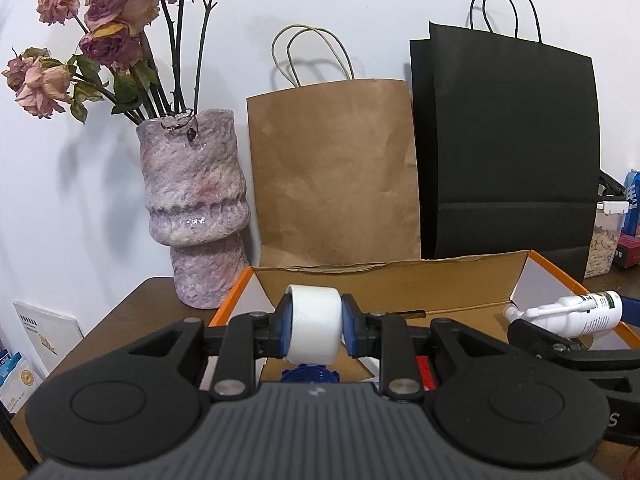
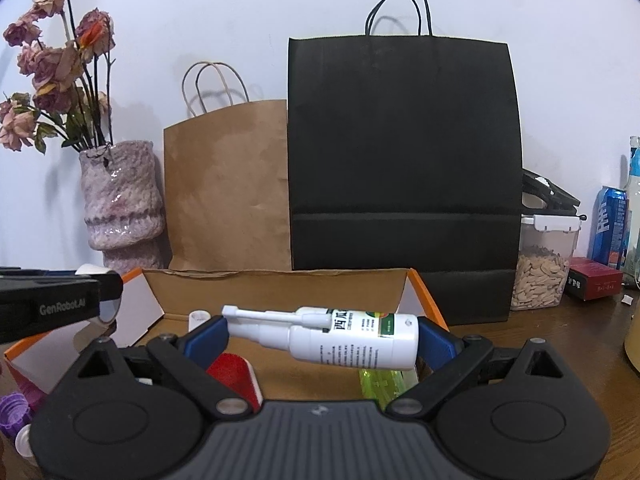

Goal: Organize rigid objects
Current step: 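Carry the spray bottle over the box with the right tool while the left tool carries the tape roll, then open the right tool to drop the spray bottle while the left tool releases the tape roll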

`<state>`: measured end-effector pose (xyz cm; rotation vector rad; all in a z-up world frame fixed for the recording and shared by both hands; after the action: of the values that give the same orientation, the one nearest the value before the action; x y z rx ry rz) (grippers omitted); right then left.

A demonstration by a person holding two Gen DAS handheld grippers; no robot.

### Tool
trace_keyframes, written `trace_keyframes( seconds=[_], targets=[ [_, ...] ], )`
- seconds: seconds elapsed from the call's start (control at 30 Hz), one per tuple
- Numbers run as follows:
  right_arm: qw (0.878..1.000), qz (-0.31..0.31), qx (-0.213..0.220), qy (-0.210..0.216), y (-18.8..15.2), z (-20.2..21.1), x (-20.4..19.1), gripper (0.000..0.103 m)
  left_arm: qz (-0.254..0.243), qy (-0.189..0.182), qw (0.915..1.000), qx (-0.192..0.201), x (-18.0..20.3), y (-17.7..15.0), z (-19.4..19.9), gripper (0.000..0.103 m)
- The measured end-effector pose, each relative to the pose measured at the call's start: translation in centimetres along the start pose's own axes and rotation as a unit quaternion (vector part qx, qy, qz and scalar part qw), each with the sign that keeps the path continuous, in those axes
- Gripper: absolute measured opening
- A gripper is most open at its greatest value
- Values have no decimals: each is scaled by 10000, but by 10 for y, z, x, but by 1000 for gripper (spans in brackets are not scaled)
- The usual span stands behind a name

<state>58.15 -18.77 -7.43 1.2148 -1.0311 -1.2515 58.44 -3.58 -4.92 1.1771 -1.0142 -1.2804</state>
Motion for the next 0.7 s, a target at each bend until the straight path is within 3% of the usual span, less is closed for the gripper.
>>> trace_keyframes(
  seconds=[0.1,0.17,0.27,0.7],
  targets=[
    [10000,71,-51,-7,-1,0,-1,99,0,-2,10000,-32,0,0,2,31],
    [9999,160,-26,-46,-1,2,-2,103,-11,55,10000,40,-1,0,4,71],
    [9999,161,35,-53,0,5,-2,103,68,206,9994,278,-6,3,12,103],
    [9998,87,96,-117,1,9,1,103,26,254,9990,362,-7,5,18,103]
  ],
)
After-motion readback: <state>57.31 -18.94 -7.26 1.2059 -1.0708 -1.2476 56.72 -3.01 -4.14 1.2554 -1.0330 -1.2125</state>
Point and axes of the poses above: each gripper's, at about its wrist camera, not at the fingertips, and z roughly against the way its jaws point, x to its right, y to its top, the point moved 1 cm from there along -z, roughly the way its jaws point, and after that the axes turned 10 degrees about x, right-handed, at the moved point
